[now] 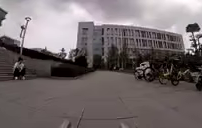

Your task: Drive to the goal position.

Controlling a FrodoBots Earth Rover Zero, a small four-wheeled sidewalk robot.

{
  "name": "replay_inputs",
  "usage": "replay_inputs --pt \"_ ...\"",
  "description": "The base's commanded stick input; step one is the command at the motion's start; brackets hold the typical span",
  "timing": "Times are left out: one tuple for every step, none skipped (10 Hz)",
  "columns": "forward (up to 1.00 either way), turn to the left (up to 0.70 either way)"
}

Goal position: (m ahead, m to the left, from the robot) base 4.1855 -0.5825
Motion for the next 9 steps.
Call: replay_inputs --pt "1.0 -0.01" --pt "1.0 -0.03" --pt "1.0 -0.06" --pt "1.0 -0.08" --pt "1.0 -0.01" --pt "1.0 -0.05" --pt "1.0 -0.06" --pt "1.0 -0.06" --pt "1.0 -0.06"
